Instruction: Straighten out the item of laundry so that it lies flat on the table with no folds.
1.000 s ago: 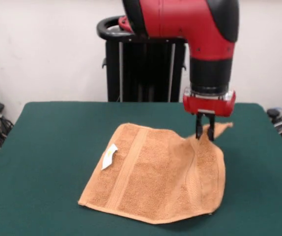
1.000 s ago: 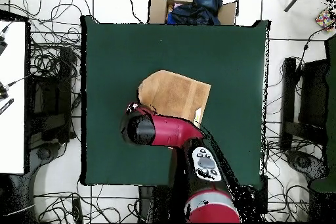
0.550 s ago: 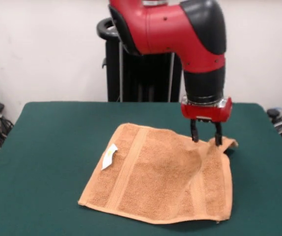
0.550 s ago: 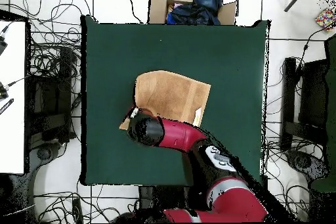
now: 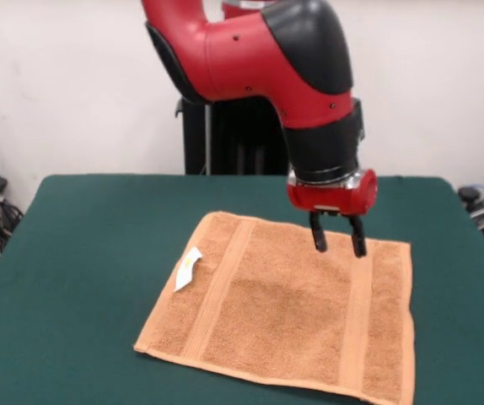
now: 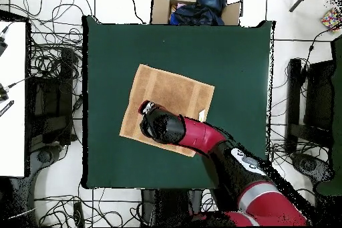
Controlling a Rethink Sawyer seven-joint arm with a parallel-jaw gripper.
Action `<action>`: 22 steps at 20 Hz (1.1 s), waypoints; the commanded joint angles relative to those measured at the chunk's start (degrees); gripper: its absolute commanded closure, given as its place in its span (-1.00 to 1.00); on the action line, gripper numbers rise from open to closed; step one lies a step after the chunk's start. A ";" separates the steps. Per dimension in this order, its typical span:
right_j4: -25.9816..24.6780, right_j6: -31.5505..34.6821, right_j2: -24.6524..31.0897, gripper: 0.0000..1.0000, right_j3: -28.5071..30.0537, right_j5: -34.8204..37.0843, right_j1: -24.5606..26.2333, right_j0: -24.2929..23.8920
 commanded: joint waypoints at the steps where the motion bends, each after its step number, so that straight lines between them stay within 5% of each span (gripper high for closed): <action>1: 2.05 9.54 -7.65 -1.00 -4.37 2.44 -3.54 8.27; 5: 1.50 9.69 -21.59 -1.00 -11.77 2.17 5.16 15.61; 13: 3.81 12.27 -33.91 -1.00 -16.22 -0.82 15.46 23.36; 22: -1.66 5.98 -34.46 -1.00 -20.86 -8.73 23.65 17.46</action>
